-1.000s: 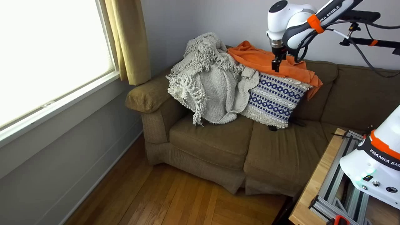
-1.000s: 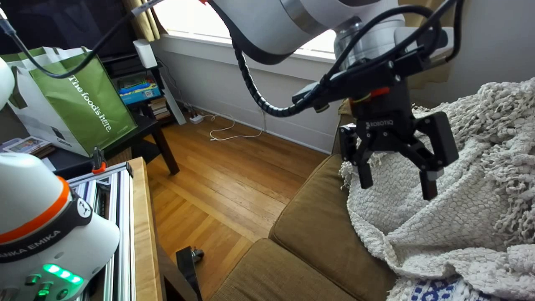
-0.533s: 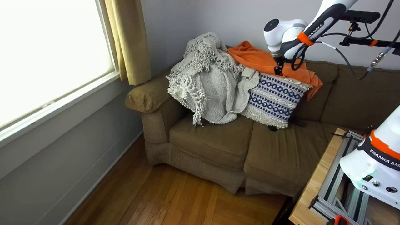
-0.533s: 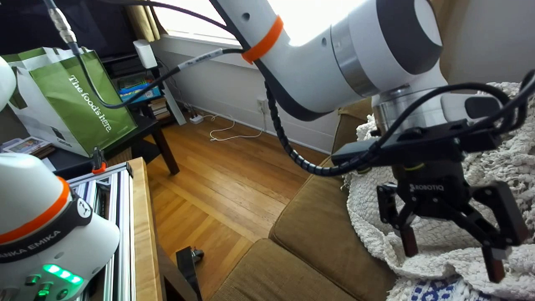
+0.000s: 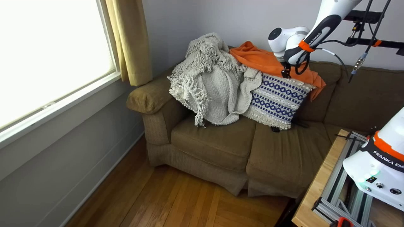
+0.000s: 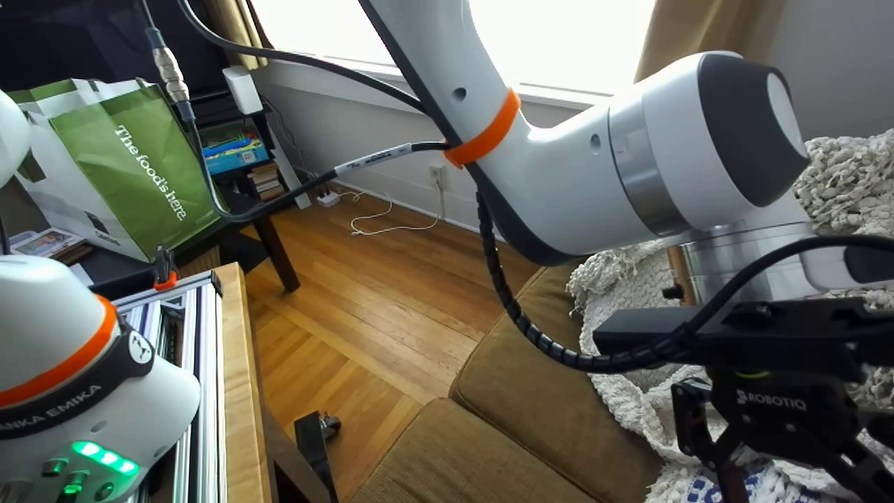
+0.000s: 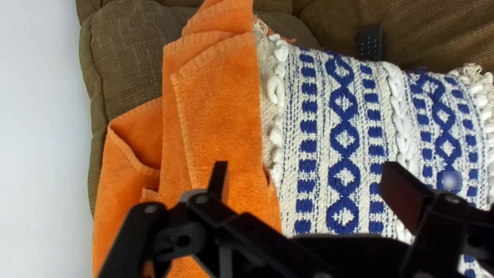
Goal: Spread the orange towel over the pillow
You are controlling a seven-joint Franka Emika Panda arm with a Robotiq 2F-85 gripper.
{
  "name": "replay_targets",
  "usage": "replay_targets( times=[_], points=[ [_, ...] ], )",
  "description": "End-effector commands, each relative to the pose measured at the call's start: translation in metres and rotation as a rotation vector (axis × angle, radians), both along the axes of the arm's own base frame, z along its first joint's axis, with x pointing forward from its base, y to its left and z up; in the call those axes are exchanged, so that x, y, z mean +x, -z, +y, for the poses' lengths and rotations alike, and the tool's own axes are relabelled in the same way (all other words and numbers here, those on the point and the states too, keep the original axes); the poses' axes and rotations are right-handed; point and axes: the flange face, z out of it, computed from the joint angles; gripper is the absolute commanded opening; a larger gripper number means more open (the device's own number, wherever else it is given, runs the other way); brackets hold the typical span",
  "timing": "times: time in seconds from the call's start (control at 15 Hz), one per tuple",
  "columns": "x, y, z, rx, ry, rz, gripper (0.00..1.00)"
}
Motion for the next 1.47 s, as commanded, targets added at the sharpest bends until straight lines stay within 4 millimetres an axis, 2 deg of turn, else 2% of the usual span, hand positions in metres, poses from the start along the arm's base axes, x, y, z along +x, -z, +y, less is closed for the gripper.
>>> replay_targets(
  times=[0.0,0.33,0.53,1.07,1.4],
  points=[
    [0.001,-0.001,0.0,0.0,-0.001,0.0,1.0],
    [0.006,0.002,-0.005,-0.011,0.018,0.005,1.0],
    [0.013,0.013,-0.031,-0.006,0.038,0.059,1.0],
    [0.027,0.059,-0.076,-0.051,0.061,0.088,1.0],
    [0.033,0.07,-0.108,-0.088,0.078,0.091,1.0]
  ],
)
